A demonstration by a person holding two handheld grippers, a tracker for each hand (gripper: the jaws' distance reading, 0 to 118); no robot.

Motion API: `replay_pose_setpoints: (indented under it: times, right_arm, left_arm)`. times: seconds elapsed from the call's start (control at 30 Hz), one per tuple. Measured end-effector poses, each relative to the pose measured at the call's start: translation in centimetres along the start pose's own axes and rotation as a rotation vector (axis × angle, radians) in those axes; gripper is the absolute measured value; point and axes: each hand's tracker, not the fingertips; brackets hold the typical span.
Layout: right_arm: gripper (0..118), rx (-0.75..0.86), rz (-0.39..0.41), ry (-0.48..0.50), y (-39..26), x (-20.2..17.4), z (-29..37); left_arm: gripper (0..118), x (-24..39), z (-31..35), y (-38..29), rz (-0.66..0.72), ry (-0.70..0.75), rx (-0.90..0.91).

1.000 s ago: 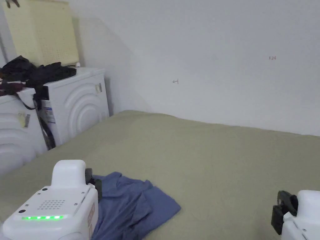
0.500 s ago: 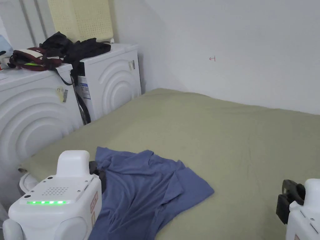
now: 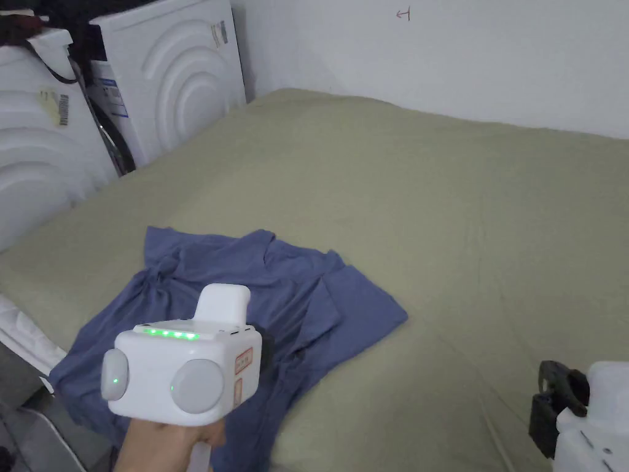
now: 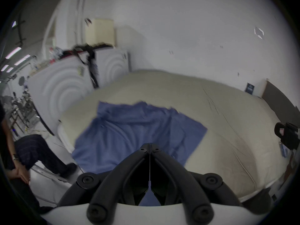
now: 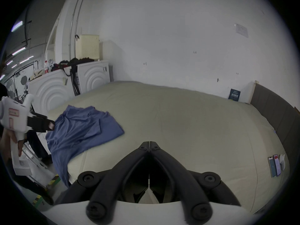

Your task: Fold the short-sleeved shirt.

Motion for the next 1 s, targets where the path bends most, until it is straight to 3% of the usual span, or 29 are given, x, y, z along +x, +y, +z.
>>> replay_pose_setpoints:
  times: [0.17, 0.2, 0.23, 0.27, 0.3, 0.47, 0.5, 0.57, 0.6, 0.63, 0.67, 0.7, 0.73, 0.8, 0.83, 0.87, 1.0]
  right_arm:
    - [0, -0.072, 0.012, -0.011, -2.2, 0.5, -1.0]
    - [0, -0.086, 0.017, -0.010, -2.6, 0.7, -1.3]
    - [0, -0.098, 0.020, -0.014, -2.9, 0.9, -1.5]
    - [0, -0.108, 0.018, -0.017, -3.1, 1.1, -1.6]
    - [0, -0.117, 0.013, -0.016, -3.3, 1.3, -1.8]
    - [0, -0.148, -0.021, -0.016, -4.0, 2.0, -2.4]
    - [0, -0.151, -0.020, -0.017, -4.1, 2.1, -2.4]
    - [0, -0.155, -0.020, -0.020, -4.4, 2.4, -2.3]
    - [0, -0.160, -0.021, -0.023, -4.4, 2.4, -2.3]
    - [0, -0.165, -0.024, -0.022, -4.4, 2.6, -2.3]
    - [0, -0.166, -0.026, -0.020, -4.6, 2.7, -2.1]
    - [0, -0.167, -0.027, -0.022, -4.6, 2.8, -2.1]
    - [0, -0.167, -0.029, -0.022, -4.7, 3.0, -2.0]
    - [0, -0.172, -0.034, -0.025, -4.7, 3.2, -1.7]
    - [0, -0.172, -0.040, -0.022, -4.6, 3.4, -1.4]
    - [0, -0.169, -0.044, -0.021, -4.5, 3.6, -1.0]
    - [0, -0.151, -0.022, -0.041, -4.1, 4.5, 0.5]
  left_arm:
    - [0, 0.5, -6.0, -0.1, -0.013, -0.020, -0.176]
    - [15, 0.7, -6.8, 0.0, -0.027, -0.009, -0.209]
    - [57, 0.6, -7.0, 0.0, -0.015, 0.005, -0.213]
    - [108, 0.5, -7.7, 0.1, -0.009, 0.006, -0.217]
    - [114, 0.3, -8.5, 0.0, -0.012, 0.003, -0.260]
    - [113, 1.2, -9.9, 5.8, -0.022, 0.069, -0.236]
    - [113, -0.1, -10.5, 0.0, -0.030, 0.064, -0.257]
    - [112, 0.3, -11.1, -0.4, -0.077, 0.080, -0.261]
    - [107, 0.3, -11.0, -0.2, -0.096, 0.088, -0.247]
    - [97, 0.4, -10.0, -0.6, -0.099, 0.083, -0.249]
    - [73, 0.4, -9.7, -0.3, -0.109, 0.081, -0.245]
    - [8, 0.5, -9.2, -0.1, -0.103, 0.074, -0.228]
    - [3, 0.0, -8.5, 0.9, -0.141, 0.184, -0.107]
    - [3, -1.0, -8.4, 1.9, -0.066, 0.198, -0.069]
    - [3, -1.0, -8.6, 1.9, -0.043, 0.140, -0.154]
    - [3, 0.2, -8.9, 0.7, 0.137, -0.090, -0.302]
    - [3, 0.9, -8.0, 2.6, 0.155, -0.136, -0.260]
